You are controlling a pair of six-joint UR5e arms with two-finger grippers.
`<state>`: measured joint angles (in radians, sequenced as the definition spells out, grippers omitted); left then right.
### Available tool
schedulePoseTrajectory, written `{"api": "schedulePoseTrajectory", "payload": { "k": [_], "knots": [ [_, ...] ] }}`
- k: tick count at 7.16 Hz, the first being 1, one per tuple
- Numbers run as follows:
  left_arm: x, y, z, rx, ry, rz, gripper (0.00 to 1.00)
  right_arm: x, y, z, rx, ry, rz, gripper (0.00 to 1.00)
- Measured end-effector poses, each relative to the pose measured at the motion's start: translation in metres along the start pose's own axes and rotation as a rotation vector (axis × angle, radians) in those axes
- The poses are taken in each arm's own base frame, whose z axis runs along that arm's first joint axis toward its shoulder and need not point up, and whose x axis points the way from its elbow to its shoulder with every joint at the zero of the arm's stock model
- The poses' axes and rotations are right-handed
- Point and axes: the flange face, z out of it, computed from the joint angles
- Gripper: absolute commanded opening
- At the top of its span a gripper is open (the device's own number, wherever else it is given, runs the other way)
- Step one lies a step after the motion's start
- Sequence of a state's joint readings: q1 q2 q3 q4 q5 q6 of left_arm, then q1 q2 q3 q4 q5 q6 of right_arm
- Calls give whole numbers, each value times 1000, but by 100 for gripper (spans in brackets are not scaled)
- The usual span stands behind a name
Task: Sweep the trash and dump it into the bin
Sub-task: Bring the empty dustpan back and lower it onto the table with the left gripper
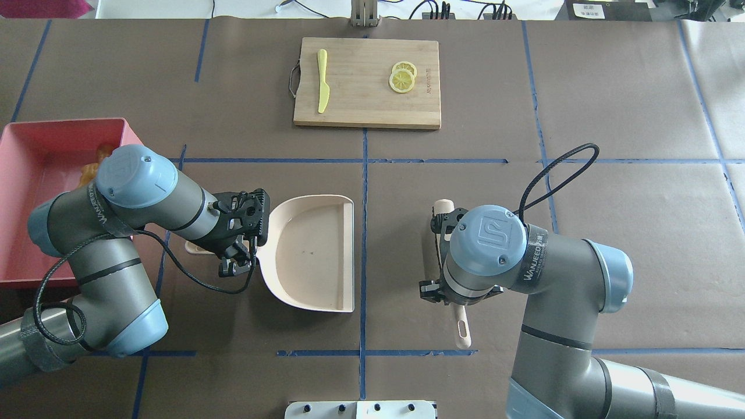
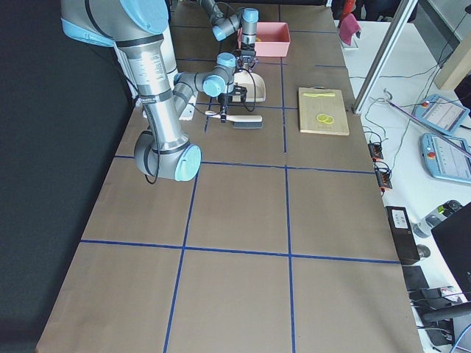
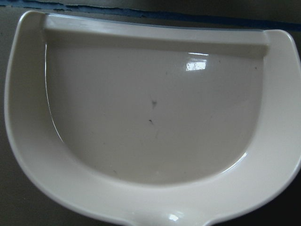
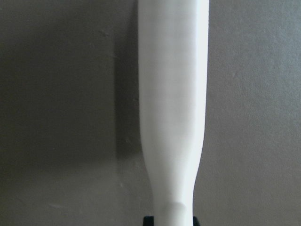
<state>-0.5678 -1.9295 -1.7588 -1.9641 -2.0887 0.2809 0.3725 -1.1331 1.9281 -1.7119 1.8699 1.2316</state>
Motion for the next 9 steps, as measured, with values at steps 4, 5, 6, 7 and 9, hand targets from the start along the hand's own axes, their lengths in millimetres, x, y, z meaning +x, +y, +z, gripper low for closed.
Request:
{"api": "schedulePoseTrajectory", "payload": {
  "k": [4,5,6,7,9],
  "knots": [
    [-2,-4,4,-4,-13,6,100,-1,2,0,-2,-1,10,0],
    [-3,-4,4,-5,-24,7,100,-2,2,0,-3,-1,10,0],
    [-4,-5,1,1,-33,10,100,-2,3,0,-3,-2,11,0],
    [-6,-6,-7,12,-43,11,100,-3,3,0,-3,-2,10,0],
    [-12,-8,-30,38,-71,6,99,-3,3,1,-3,-1,11,0]
  ]
}}
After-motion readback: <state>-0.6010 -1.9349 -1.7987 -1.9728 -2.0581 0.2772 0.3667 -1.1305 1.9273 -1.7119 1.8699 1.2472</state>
